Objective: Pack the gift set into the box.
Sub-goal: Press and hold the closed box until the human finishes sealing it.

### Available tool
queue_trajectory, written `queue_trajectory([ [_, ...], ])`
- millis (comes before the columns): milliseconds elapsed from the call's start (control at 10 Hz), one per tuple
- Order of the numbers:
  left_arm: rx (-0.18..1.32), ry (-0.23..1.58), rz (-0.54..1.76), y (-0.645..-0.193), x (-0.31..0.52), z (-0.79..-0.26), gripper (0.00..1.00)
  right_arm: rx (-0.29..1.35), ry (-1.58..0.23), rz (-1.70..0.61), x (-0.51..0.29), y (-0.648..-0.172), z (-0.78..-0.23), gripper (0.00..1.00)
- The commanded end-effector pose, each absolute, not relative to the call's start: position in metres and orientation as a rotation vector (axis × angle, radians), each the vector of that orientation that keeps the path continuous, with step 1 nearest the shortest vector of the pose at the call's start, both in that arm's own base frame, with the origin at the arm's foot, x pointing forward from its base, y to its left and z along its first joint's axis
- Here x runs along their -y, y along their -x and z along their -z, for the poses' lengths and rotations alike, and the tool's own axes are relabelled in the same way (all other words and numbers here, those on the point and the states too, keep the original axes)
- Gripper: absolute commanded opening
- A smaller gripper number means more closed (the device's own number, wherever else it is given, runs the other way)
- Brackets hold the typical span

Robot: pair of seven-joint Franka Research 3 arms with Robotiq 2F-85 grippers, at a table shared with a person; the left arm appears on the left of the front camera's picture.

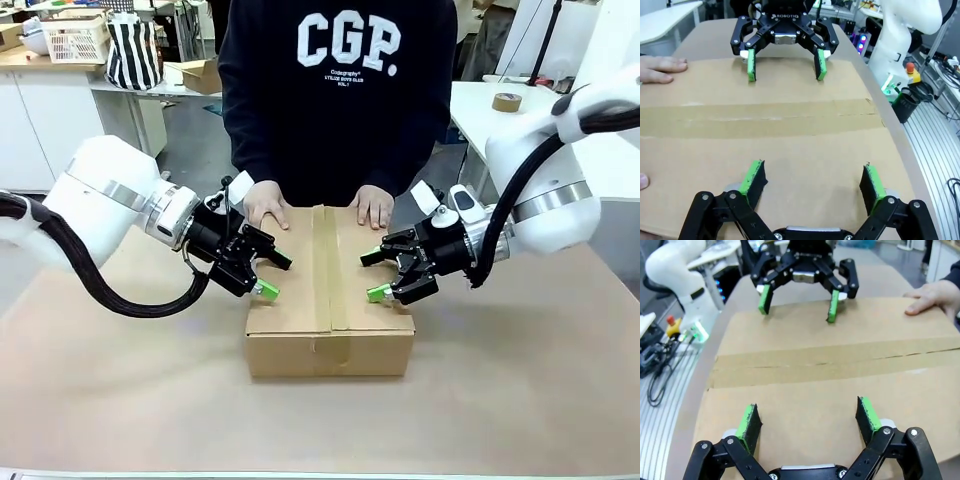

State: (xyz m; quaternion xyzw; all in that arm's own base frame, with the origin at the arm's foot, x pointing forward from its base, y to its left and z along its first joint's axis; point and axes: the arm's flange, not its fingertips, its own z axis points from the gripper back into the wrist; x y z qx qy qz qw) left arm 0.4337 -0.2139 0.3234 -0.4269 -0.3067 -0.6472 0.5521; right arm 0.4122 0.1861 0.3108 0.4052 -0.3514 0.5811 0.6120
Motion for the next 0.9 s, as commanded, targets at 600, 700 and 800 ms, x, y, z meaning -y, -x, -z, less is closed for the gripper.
queue_trajectory([
  [600, 0.734, 1.017, 1.522, -0.4334, 0.2134, -0.3230, 1.00, 0.833, -0.927, -1.360, -0.1847, -0.4106, -0.3113, 1.00],
  [700, 0.734, 1.017, 1.522, -0.4334, 0.2134, -0.3230, 1.00, 0.833, -0.927, -1.360, -0.1847, -0.4106, -0.3113, 1.00],
  [800, 0.734, 1.017, 1.522, -0.4334, 0.2134, -0.3230, 1.00, 0.833, -0.927, -1.360, -0.1847, -0.4106, -0.3113, 1.00],
])
